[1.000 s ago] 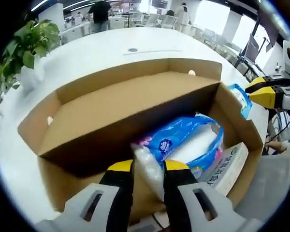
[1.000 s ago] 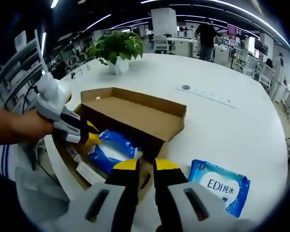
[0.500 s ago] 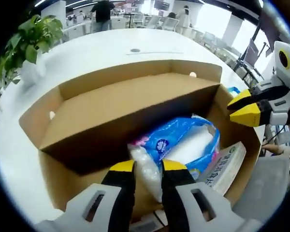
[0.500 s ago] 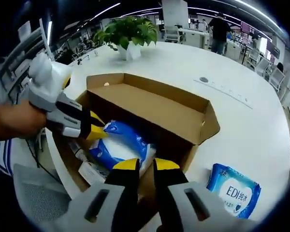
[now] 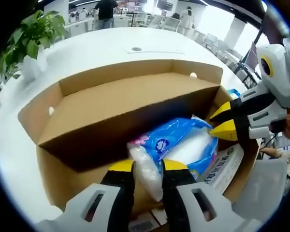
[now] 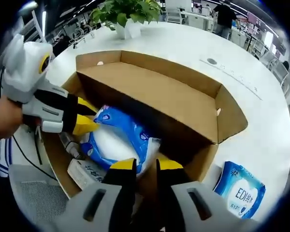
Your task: Operate the shoe box by opening the lid, removing the specified soft item, and placing it in the target area until the item is outside and the box remains undamaged.
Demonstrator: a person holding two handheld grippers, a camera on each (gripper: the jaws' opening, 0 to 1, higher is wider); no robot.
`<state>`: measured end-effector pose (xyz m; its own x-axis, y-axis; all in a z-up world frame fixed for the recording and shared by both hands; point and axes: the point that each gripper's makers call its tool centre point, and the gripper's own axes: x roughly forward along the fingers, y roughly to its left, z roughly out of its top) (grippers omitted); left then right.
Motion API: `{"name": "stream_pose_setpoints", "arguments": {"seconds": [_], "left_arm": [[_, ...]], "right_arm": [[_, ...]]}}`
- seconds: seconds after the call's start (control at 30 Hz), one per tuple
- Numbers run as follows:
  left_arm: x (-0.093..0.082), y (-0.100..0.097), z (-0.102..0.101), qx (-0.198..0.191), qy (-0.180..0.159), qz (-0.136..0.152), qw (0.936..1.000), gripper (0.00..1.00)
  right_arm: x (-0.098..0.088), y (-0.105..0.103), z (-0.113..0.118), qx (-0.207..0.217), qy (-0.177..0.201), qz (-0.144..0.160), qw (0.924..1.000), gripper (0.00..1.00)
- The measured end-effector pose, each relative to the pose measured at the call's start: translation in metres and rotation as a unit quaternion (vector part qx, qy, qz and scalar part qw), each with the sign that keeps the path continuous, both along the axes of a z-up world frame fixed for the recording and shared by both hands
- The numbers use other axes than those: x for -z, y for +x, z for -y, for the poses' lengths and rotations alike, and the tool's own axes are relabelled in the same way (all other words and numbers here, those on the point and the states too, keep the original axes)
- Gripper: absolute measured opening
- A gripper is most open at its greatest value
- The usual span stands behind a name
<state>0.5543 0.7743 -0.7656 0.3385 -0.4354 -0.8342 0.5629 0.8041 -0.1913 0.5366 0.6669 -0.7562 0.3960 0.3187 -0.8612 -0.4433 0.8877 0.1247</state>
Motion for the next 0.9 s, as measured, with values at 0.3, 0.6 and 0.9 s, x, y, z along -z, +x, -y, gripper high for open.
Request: {"name": "stream_pose_setpoints", "arguments": {"seconds": [0.3,0.6,0.9], "left_arm": [[0.002,-0.001,-0.001,-0.002,0.001,-0.012,0.9999,0.13],[0.004,-0.005,-0.002,-0.003,-0.003,-0.026,0.9997,0.05],[0.003,-0.006,0.0,0.002,-0.003,-0.021,0.9998,0.03]], "right_arm": [[0.011,0.0,0.002,0.011,-0.019,-0.029,0.9993,0.11],[0.017,-0.001,0.001,0.012,-0.024,-0.042,0.9988,0.06],[0.02,0.0,0.001,0.013,-0.034,-0.04,0.9986,0.01]]}}
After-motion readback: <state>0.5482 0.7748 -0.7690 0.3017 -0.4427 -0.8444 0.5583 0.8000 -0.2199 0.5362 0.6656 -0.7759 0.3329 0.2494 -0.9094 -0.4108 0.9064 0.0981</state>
